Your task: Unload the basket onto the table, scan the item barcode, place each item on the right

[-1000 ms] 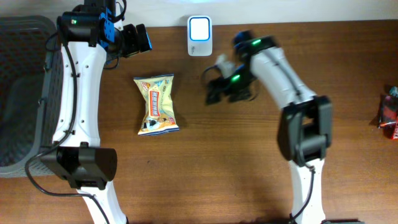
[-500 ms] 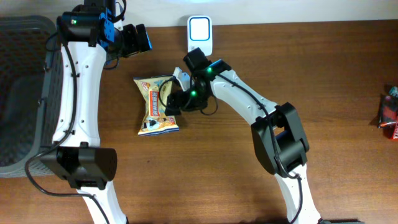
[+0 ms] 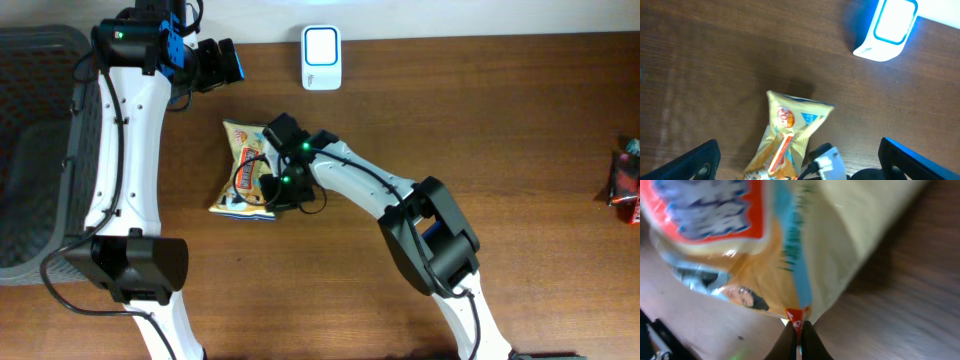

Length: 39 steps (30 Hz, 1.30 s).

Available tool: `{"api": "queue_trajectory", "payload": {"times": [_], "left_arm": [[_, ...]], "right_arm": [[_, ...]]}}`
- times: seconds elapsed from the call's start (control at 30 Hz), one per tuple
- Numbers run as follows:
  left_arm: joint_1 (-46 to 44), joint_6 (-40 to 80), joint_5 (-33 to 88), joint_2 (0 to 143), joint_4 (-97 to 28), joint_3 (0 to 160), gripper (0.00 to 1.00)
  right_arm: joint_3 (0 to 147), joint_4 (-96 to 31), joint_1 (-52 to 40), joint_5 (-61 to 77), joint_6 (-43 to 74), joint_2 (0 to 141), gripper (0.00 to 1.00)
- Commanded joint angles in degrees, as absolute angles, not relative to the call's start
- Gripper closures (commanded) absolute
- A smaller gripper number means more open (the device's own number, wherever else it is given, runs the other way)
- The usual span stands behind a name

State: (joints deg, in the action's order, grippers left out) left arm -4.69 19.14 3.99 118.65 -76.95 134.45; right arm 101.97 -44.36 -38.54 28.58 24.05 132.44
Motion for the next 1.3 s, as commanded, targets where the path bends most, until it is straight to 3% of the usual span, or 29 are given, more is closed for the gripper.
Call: {"api": "queue_trajectory", "payload": {"times": [0.0,0.43,0.73,0.8,0.83,0.87,0.9,0.93,1.1,1.13,1.27], "left_arm": [[-4.3,19.5,3.4,118.1,-77.0,134.5,0.01],[-4.3,19.5,3.4,118.1,-77.0,134.5,0.01],[-4.3,19.5,3.4,118.1,-77.0,134.5,0.01],[-4.3,19.5,3.4,118.1,-77.0,134.5,0.01],[-4.3,19.5,3.4,118.1,-77.0,134.5,0.01],[-4.3,19.5,3.4,118.1,-77.0,134.5,0.01],[-4.3,19.5,3.4,118.1,-77.0,134.5,0.01],[-4.3,19.5,3.4,118.1,-77.0,134.5,0.01],[-4.3,19.5,3.4,118.1,-77.0,134.5,0.01],[-4.3,19.5,3.4,118.1,-77.0,134.5,0.01],[-4.3,19.5,3.4,118.1,-77.0,134.5,0.01]], "right_arm": [[101.5,-46.4,-35.4,24.2,25.0,132.5,0.96],[101.6,-66.5,-26.5,3.4,27.6,128.6,0.96],[101.6,-75.7,-26.2,-0.4,22.5,118.9,0.95],[101.6,-74.8,-26.2,-0.4,22.6,116.2,0.75],[101.6,-73.5,-26.2,-0.4,22.5,115.2,0.53],[101.6,-71.8,-26.2,-0.3,22.5,114.7,0.40],[101.6,-69.9,-26.2,0.2,22.5,114.7,0.38],[101.6,-67.9,-26.2,0.8,22.5,114.7,0.38],[101.5,-57.1,-26.3,2.4,23.0,117.0,0.90],[101.5,-55.2,-26.3,2.5,23.0,118.0,0.96],[101.5,-51.8,-26.3,2.3,27.1,123.0,0.96]]}}
